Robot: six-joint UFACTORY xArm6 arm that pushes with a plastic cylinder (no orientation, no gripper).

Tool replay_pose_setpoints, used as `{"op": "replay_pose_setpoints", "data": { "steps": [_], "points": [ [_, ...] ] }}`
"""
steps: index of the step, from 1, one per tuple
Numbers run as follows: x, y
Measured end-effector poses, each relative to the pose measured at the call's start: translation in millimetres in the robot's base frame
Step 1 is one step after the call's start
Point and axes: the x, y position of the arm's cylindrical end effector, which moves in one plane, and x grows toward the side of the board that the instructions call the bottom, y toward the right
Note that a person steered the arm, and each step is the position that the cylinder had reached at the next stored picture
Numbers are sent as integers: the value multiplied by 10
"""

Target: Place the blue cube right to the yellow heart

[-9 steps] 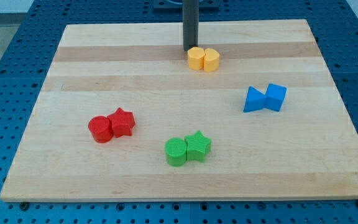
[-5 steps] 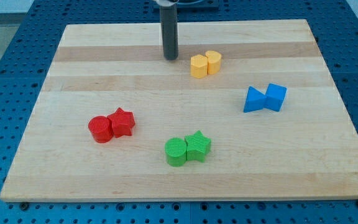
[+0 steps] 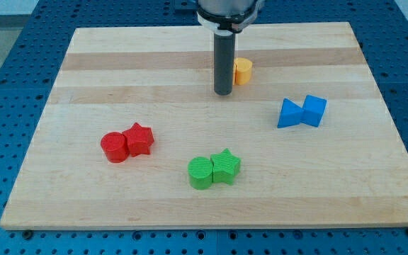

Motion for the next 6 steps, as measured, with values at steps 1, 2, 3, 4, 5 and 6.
{"op": "replay_pose_setpoints", "data": {
  "steps": [1,2,3,4,5,6],
  "points": [
    [-2,0],
    [219,93],
    [424,960],
    [240,1932],
    [243,2405],
    [448,2595]
  ]
}}
